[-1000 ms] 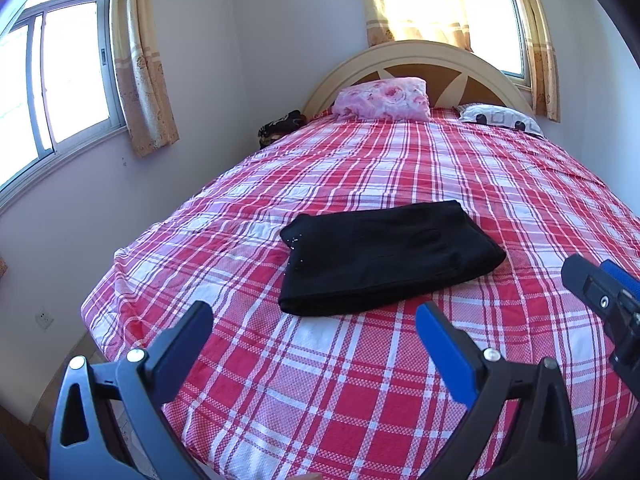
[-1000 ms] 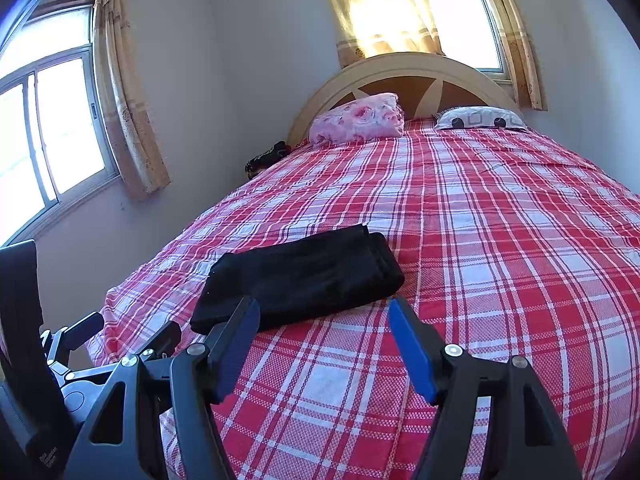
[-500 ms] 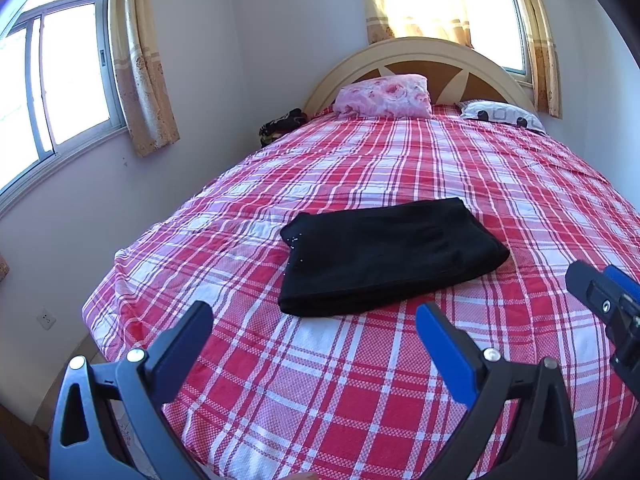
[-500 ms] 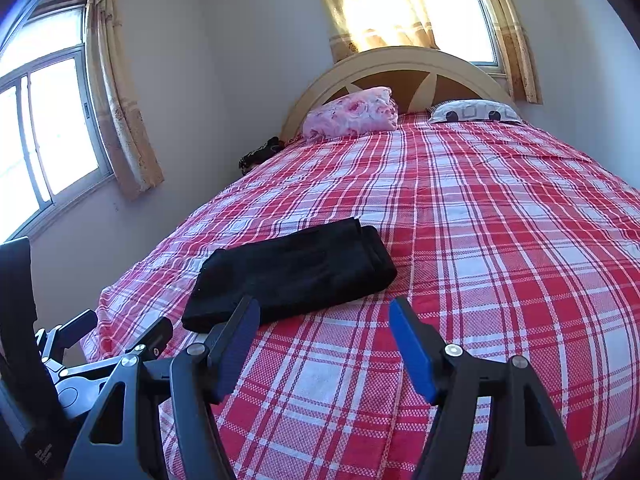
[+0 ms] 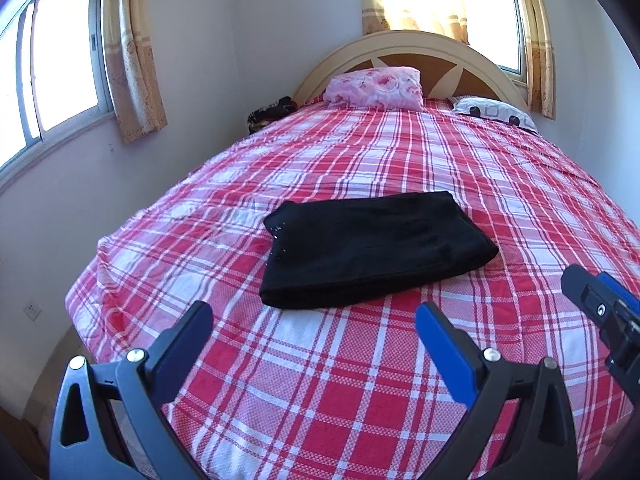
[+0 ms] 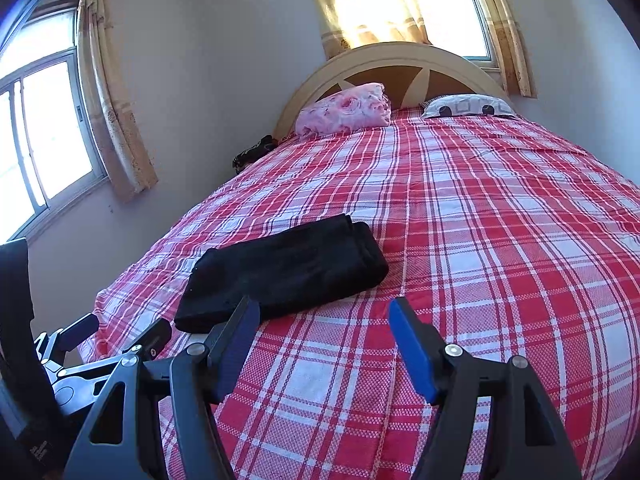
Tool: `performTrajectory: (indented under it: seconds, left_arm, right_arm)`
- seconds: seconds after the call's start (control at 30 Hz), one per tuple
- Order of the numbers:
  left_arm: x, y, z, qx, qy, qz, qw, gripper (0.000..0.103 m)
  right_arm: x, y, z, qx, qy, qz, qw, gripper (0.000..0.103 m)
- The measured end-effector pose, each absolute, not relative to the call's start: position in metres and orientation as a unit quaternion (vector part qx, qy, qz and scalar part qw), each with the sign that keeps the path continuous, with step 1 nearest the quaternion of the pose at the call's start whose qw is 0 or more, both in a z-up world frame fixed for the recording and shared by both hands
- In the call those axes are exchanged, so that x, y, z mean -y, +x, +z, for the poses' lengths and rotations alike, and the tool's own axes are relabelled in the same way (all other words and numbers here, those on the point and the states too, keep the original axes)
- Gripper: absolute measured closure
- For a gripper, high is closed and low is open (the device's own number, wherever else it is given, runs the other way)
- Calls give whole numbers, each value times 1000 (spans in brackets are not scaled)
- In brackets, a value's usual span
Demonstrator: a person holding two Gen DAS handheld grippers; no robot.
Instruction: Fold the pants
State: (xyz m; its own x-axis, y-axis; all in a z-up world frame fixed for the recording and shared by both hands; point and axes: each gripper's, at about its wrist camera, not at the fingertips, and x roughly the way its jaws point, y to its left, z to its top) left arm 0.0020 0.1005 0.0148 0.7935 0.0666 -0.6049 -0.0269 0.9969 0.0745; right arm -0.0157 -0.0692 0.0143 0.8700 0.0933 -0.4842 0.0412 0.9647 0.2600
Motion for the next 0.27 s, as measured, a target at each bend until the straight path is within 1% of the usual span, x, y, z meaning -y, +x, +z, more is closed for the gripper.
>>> performTrajectory:
  seconds: [0.27]
  left_arm:
    - [-97,4,9,-325,39,18,945,0]
  right_arm:
    - [71,-15,10,-260,136,12,956,34]
